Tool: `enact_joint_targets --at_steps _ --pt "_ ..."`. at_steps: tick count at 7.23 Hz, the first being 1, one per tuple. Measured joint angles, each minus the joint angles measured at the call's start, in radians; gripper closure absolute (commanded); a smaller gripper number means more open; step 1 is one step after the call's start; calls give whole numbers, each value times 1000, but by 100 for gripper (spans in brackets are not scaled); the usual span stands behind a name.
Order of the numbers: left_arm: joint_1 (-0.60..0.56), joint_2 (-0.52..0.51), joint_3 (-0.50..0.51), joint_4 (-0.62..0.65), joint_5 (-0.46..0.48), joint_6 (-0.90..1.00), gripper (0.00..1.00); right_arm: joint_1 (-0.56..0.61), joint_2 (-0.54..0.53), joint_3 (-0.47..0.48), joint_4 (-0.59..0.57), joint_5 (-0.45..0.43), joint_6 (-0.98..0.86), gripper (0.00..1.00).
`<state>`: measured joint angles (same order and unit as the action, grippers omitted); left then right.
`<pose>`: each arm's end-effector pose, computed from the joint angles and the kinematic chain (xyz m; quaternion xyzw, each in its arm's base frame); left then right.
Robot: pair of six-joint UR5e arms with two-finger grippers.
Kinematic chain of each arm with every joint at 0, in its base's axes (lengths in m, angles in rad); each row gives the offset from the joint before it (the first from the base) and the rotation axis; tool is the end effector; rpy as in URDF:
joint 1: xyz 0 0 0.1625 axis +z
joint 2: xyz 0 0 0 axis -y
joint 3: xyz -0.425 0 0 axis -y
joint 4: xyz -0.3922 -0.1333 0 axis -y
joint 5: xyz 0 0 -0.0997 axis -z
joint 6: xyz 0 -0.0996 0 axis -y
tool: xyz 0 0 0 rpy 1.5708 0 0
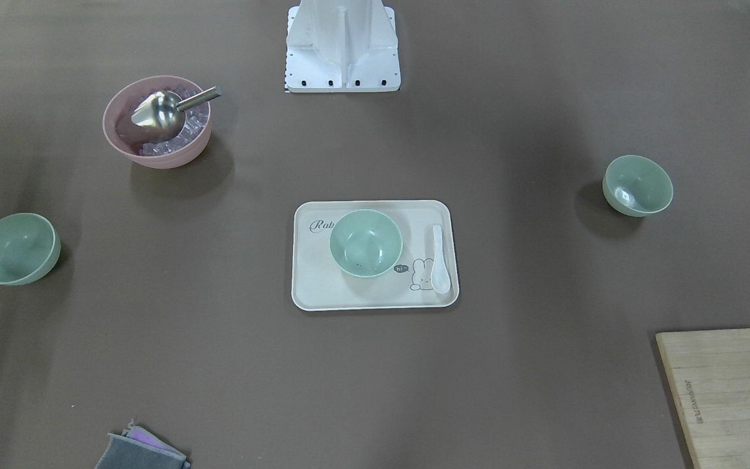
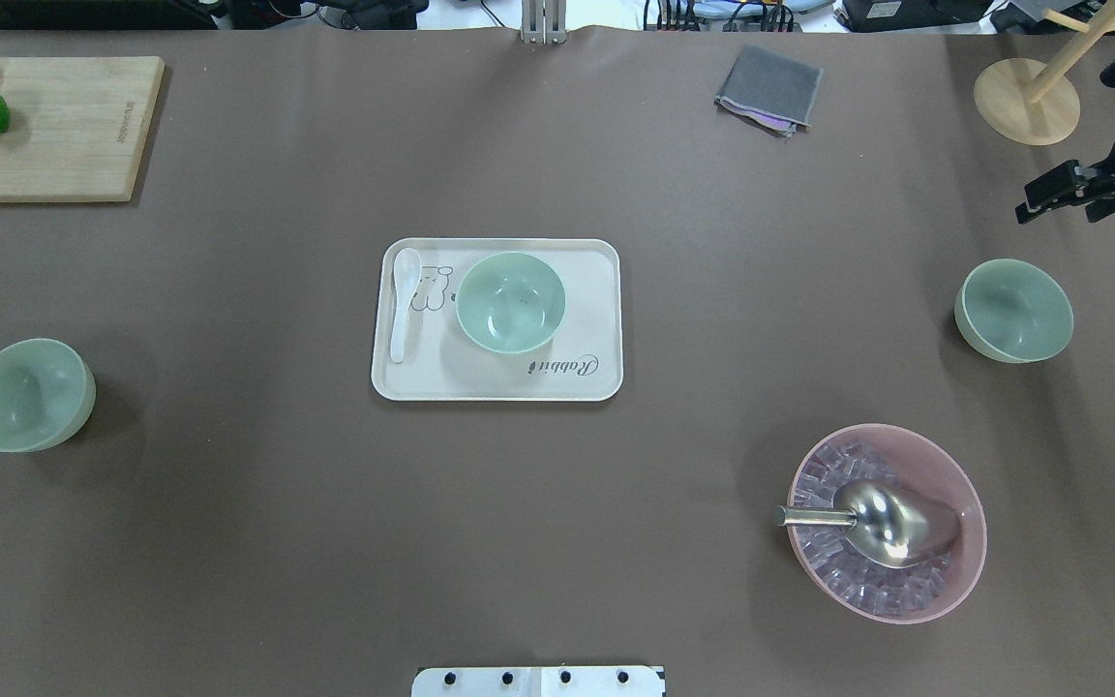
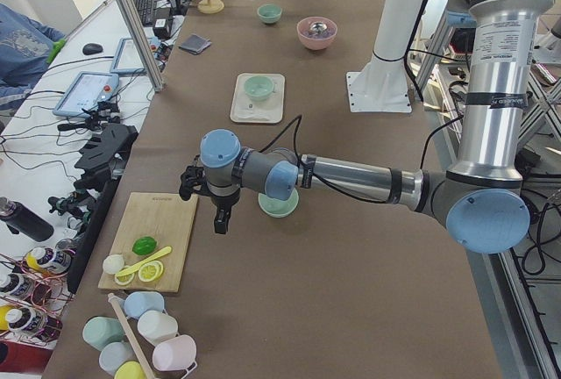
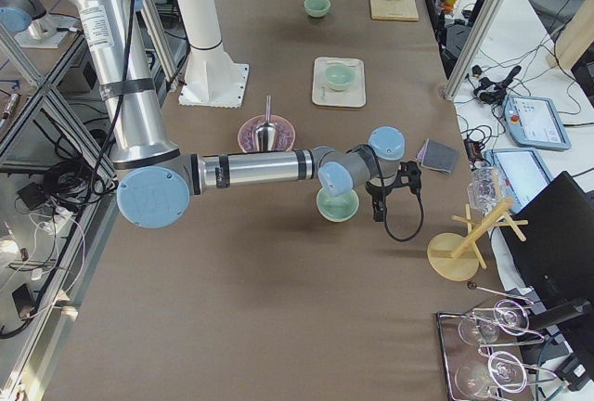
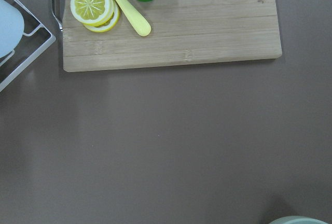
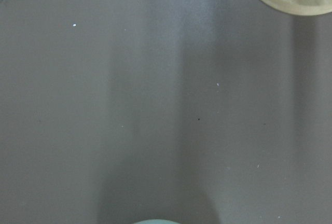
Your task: Stack green bowls together
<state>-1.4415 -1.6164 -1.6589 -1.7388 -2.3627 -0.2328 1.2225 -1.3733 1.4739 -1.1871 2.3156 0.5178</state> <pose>0.0057 -0.5277 0.5720 0.0677 0.4000 0.0107 0.9139 -0.1416 -0.5826 0.5582 0.0545 -0.4144 -0.0104 0.9084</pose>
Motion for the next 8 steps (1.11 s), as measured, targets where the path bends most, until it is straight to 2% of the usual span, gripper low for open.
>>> enact_joint_targets --at_steps 3,4,5,6,8 --pt "24 -15 -1 -1 -1 -34 2 -44 -92 28 2 8 -2 15" --pt "29 -20 1 -1 1 -39 2 -63 -112 29 3 8 -2 24" --pt "31 -23 1 -1 2 -41 2 -80 -119 23 3 7 -1 54" --pt "32 -24 3 -1 3 -41 2 -91 -121 13 3 6 -1 100" --pt "42 -25 10 0 3 -46 2 -98 -117 6 2 10 0 100"
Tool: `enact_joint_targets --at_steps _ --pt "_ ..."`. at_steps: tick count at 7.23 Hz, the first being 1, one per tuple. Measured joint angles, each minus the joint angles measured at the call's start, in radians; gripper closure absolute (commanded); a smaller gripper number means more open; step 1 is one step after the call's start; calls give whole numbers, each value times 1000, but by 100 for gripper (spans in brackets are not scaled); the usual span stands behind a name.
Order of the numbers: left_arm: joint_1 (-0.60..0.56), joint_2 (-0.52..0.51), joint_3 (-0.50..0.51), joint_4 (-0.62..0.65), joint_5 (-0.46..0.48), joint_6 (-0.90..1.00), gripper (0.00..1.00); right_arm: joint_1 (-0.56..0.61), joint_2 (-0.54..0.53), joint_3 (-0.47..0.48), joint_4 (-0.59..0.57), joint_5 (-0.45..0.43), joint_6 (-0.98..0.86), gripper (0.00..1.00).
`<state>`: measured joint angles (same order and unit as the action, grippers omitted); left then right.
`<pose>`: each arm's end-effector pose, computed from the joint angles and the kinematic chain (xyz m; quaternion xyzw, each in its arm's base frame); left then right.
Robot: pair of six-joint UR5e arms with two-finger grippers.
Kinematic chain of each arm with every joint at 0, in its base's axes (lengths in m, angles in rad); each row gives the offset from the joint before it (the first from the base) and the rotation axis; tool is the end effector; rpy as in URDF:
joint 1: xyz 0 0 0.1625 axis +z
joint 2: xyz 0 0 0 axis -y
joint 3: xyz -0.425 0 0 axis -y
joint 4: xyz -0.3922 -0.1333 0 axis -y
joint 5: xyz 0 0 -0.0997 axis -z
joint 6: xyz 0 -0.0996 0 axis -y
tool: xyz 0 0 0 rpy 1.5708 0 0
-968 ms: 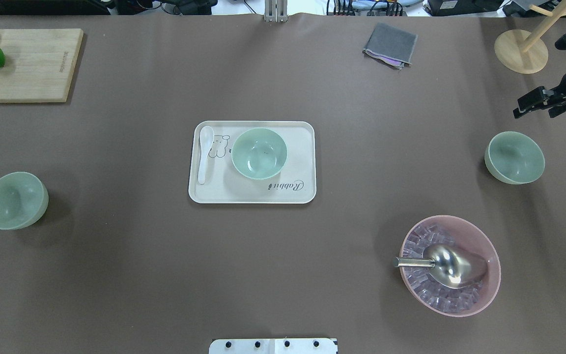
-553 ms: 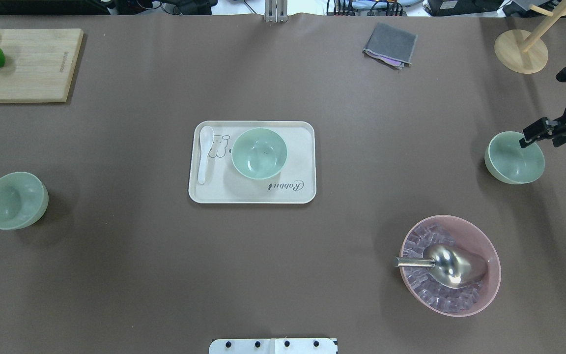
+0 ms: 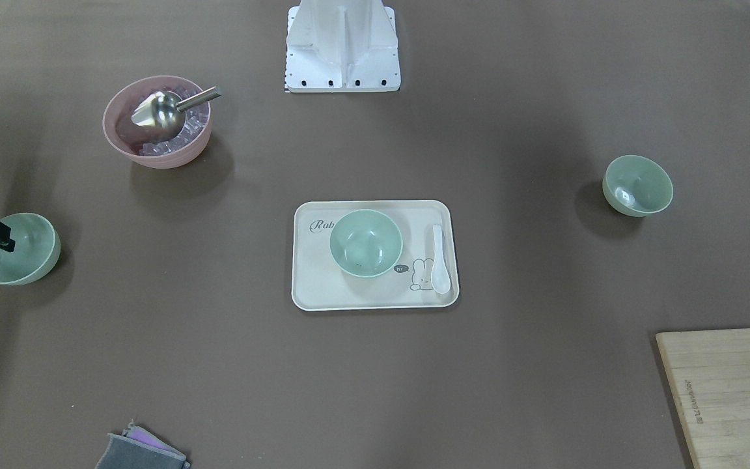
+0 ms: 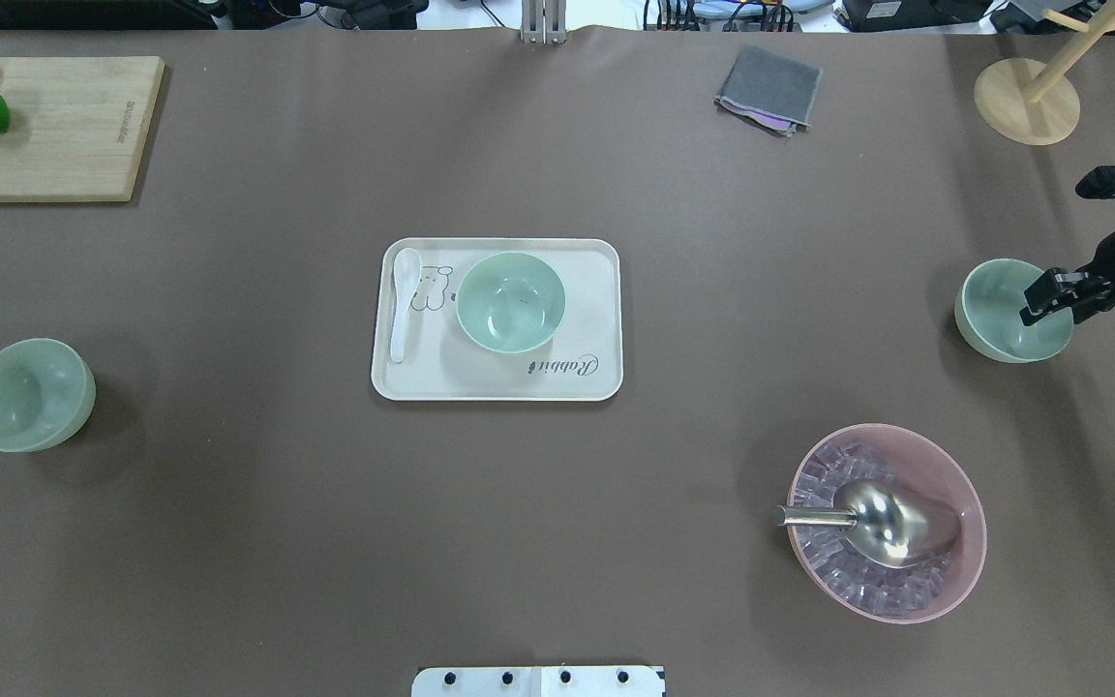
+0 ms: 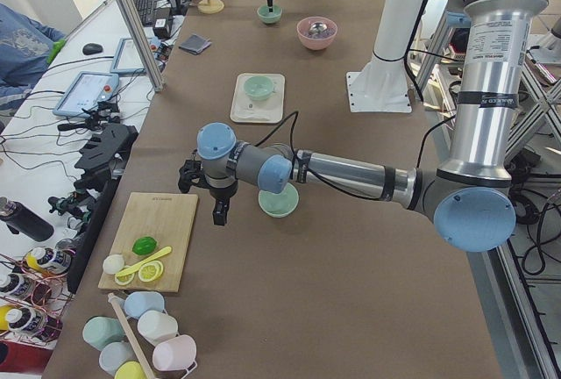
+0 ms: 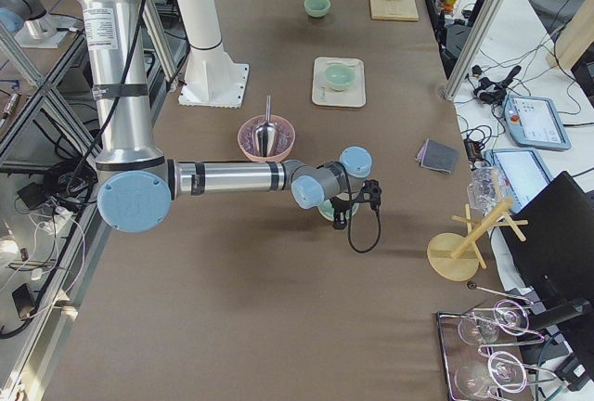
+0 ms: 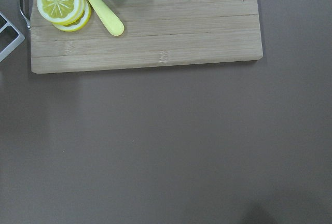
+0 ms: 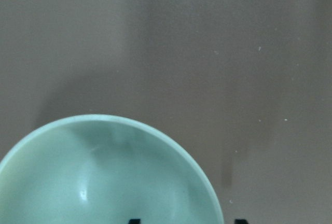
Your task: Stack green bowls together
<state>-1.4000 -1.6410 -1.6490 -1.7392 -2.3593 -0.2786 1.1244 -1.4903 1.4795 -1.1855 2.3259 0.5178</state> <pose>0.0291 -0.5372 0.5641 0.0575 0.4022 0.0114 0.9137 -0.1769 -0.5203 0.6214 -0.0146 -0.4012 -0.0360 0.9152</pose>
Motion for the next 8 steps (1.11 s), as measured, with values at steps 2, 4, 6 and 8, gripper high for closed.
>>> enact_joint_targets --at_steps 2,4,6,8 --pt "38 2 11 -2 -2 -39 2 10 15 22 -10 29 8 100" --pt "88 6 14 -4 -7 -104 4 42 98 41 -80 78 29 100" --pt "198 40 18 -93 -2 -224 11 29 244 96 -190 100 205 100" --pt "278 91 68 -269 3 -271 20 -34 338 133 -214 97 399 100"
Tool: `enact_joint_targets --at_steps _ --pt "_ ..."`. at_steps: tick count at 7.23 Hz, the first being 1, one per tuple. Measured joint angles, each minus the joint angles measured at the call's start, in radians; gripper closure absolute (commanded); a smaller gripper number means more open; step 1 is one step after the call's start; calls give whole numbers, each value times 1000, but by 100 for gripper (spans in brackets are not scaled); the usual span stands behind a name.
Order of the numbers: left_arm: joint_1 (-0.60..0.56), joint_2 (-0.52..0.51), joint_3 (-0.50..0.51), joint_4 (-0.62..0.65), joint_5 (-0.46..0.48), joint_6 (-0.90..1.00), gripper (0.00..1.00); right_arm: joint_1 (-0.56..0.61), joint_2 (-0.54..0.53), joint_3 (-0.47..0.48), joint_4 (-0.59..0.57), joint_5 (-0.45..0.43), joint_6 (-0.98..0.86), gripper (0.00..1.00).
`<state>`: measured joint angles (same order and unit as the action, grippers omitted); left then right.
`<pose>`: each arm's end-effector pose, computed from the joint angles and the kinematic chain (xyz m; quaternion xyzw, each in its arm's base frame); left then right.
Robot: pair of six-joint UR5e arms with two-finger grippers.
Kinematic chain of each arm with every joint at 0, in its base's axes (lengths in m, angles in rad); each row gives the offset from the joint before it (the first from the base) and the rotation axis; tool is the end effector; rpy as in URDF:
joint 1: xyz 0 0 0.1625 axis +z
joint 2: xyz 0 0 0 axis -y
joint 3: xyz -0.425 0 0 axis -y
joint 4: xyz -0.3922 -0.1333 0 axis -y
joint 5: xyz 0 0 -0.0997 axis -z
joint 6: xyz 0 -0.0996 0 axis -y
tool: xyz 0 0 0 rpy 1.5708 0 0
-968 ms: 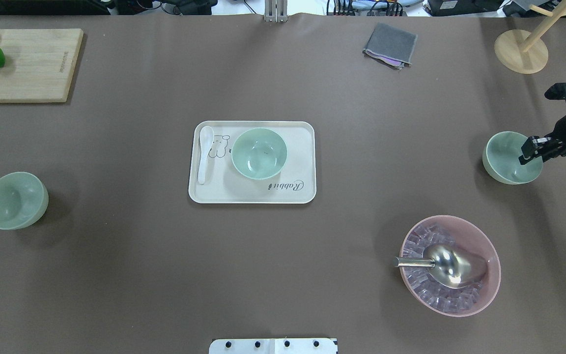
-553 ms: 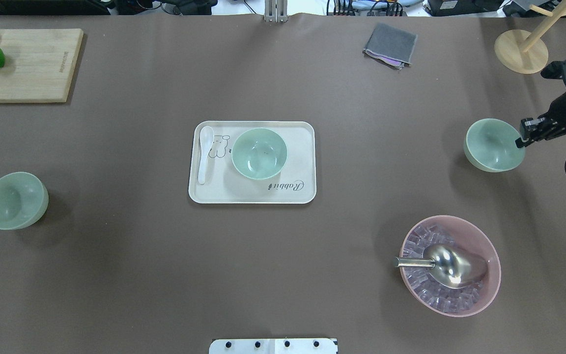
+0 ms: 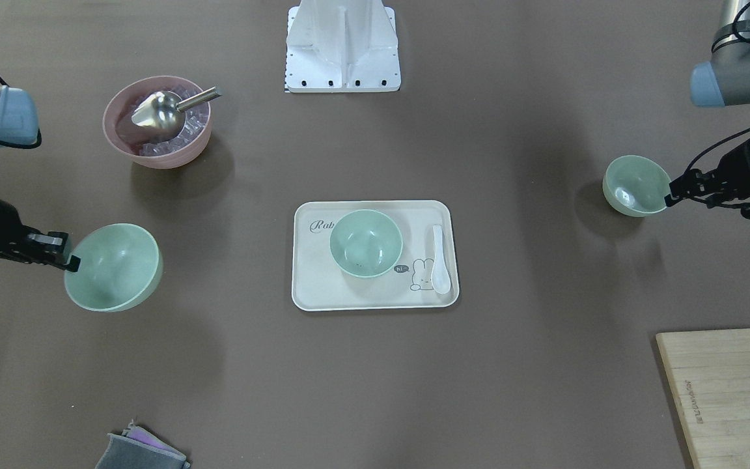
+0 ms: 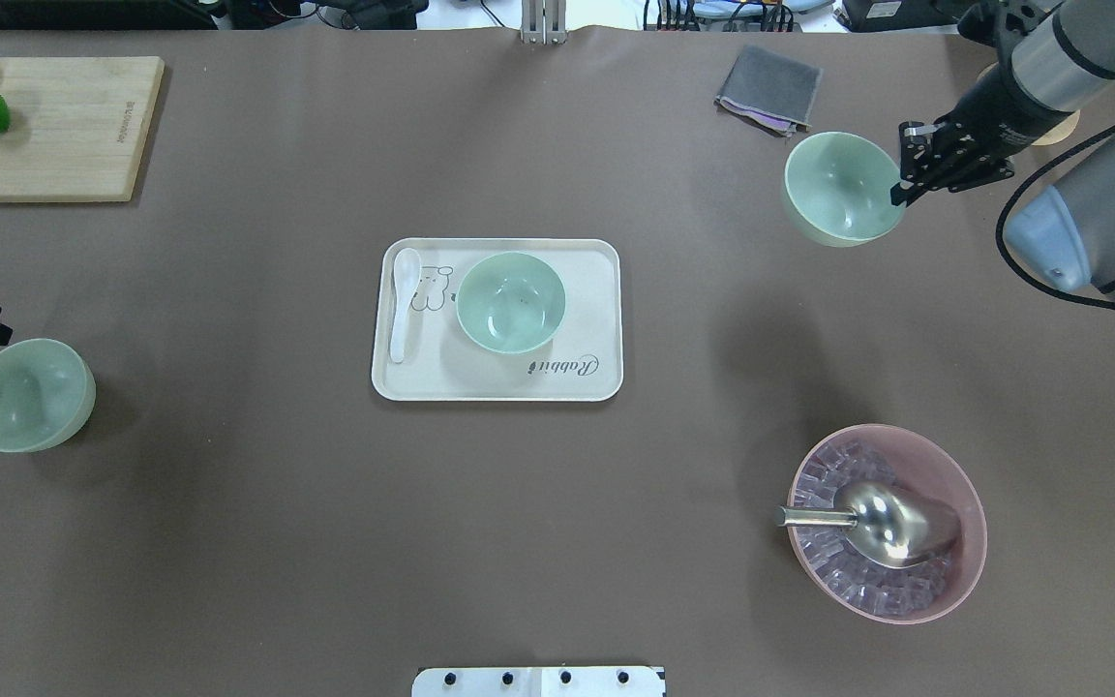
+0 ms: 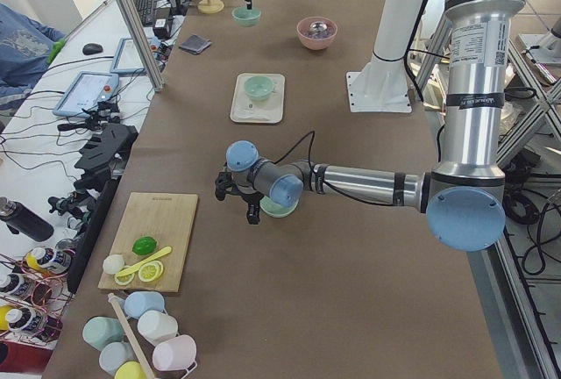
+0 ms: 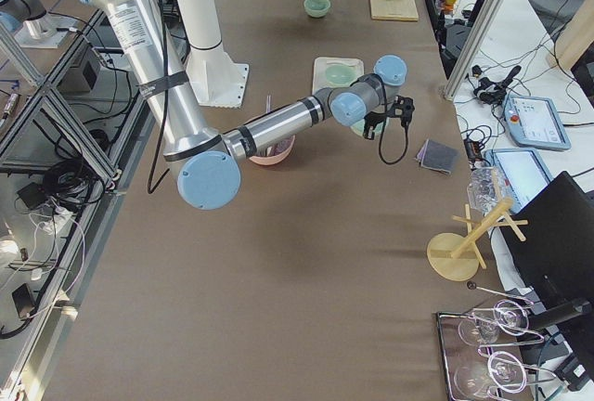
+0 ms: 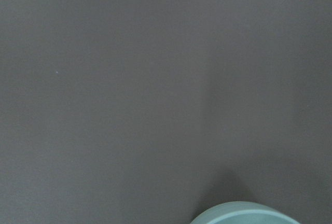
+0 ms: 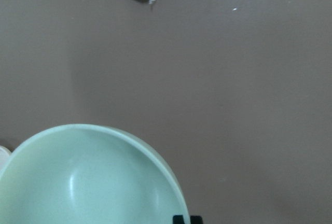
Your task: Stack green bowls together
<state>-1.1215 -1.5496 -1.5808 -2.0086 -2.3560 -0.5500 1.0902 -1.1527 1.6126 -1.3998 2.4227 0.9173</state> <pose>0.1619 -0.4805 0.6147 -0.0075 0.4219 0.0354 0.9059 -0.2456 -0.5973 0.3710 -0.0365 -0.4825 0.0624 0.8729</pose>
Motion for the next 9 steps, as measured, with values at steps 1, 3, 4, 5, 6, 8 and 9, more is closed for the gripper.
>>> enact_joint_targets --at_steps 1,3,4,5,6,8,9 --pt "22 12 15 -37 1 -4 35 -36 40 4 1 -9 87 100" --pt "47 23 21 -58 -1 -11 100 -95 99 5 5 -22 197 100" --pt "53 24 21 -59 -6 -15 100 -128 130 4 6 -34 246 100" --pt "59 25 21 -59 -10 -17 100 -164 165 2 8 -62 303 100" --pt "62 19 17 -58 -32 -19 100 -203 199 -1 10 -98 354 100" --pt "62 -66 12 -50 -169 -103 100 -281 248 -8 19 -169 428 100" --pt "63 -131 8 -49 -209 -183 100 -319 267 -25 54 -203 477 100"
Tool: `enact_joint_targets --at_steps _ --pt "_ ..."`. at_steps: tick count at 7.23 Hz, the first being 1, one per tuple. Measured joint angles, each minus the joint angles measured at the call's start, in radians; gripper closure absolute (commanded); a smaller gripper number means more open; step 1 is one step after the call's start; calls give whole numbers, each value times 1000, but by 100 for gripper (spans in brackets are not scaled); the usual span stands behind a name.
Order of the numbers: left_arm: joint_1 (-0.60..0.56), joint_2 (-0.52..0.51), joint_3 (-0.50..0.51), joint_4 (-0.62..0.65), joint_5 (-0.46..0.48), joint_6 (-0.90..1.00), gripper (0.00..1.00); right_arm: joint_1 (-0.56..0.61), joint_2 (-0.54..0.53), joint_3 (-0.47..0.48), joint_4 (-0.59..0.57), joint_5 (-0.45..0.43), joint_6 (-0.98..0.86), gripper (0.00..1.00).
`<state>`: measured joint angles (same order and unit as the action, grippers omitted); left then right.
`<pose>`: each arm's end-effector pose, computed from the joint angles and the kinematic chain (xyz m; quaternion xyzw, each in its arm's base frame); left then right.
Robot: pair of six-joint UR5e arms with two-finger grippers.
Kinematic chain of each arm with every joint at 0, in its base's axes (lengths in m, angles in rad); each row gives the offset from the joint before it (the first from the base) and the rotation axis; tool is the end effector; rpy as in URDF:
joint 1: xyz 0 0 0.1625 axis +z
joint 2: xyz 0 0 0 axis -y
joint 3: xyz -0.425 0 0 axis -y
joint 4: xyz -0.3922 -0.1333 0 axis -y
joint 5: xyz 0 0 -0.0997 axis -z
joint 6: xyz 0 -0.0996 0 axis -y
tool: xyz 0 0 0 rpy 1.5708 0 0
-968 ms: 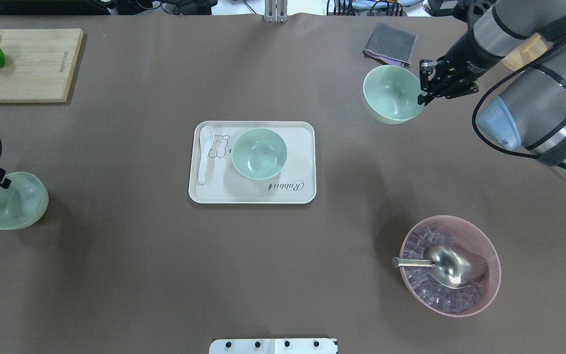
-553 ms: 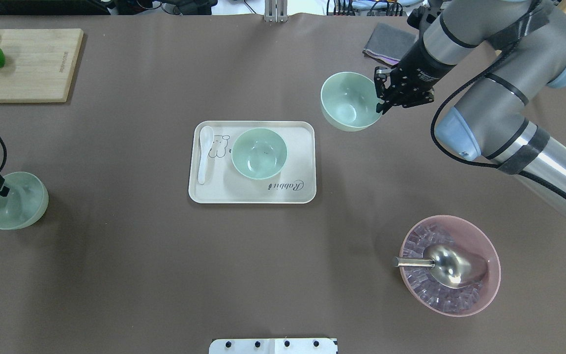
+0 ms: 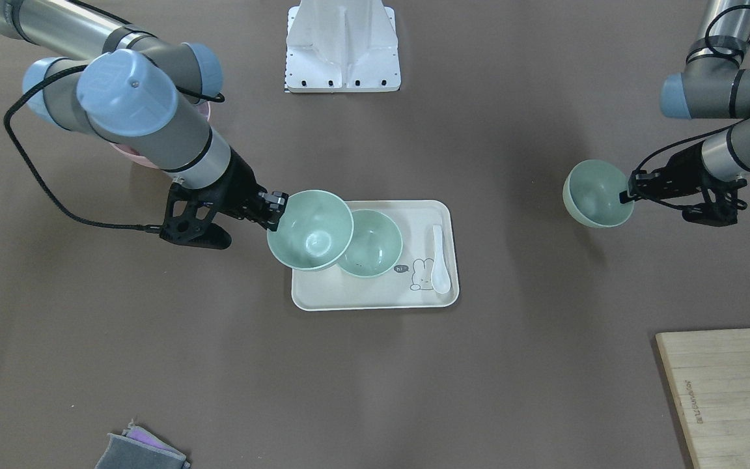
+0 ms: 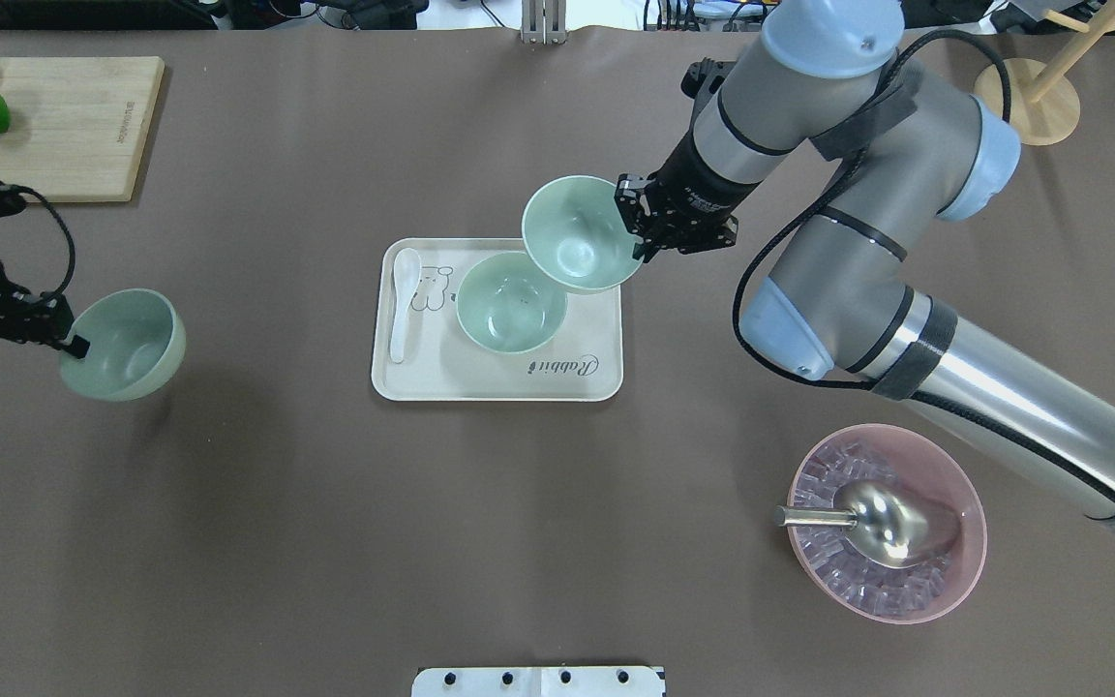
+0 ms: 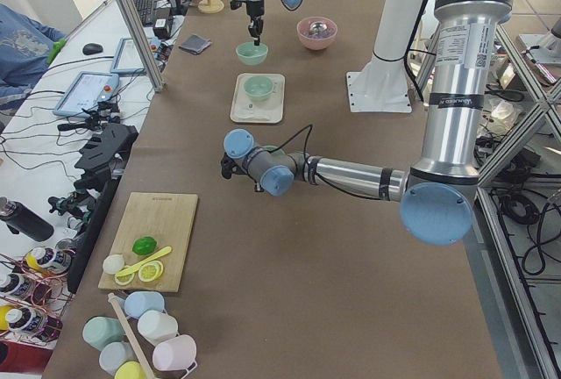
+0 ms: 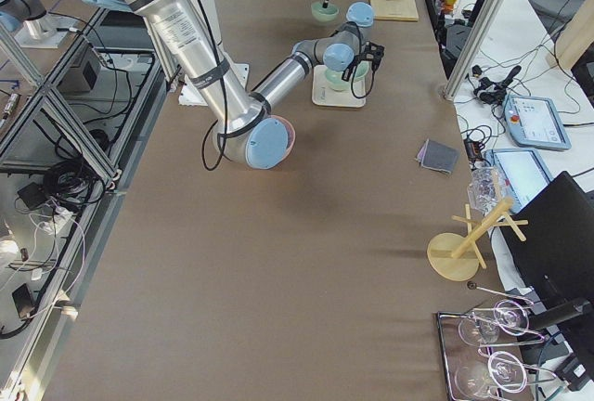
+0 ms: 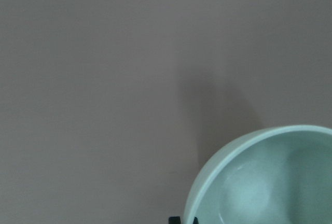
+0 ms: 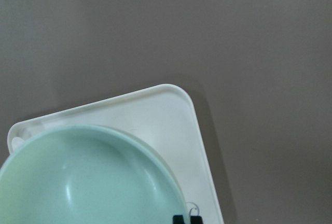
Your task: Stack green bowls together
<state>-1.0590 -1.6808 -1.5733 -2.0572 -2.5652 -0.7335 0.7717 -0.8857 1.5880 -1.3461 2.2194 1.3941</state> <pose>0.2256 -0.5033 0.5295 -0.0552 0.5214 0.0469 0.8502 -0.4447 -0.5347 0.2062 -0.0601 -0.5072 0.1123 0.8524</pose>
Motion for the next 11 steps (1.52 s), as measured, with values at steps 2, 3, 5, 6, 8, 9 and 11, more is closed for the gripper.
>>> enact_joint_targets --at_steps 2,3,5,6,8,9,11 --pt "0 -122 -4 1 -38 -153 100 -70 38 -93 141 -76 109 100" --pt "1 -180 -6 2 -45 -237 100 -96 51 -133 186 -101 140 100" --pt "8 -302 9 2 -45 -403 100 -123 60 -165 227 -116 160 0" --pt "29 -368 31 2 -40 -478 100 -126 57 -172 255 -114 162 0" --pt "93 -466 72 2 14 -571 100 -65 28 -165 289 -35 159 0" --pt "130 -497 84 2 52 -601 100 4 -1 -155 293 51 150 0" --pt "204 -557 115 -2 139 -640 100 165 -76 -138 292 233 68 0"
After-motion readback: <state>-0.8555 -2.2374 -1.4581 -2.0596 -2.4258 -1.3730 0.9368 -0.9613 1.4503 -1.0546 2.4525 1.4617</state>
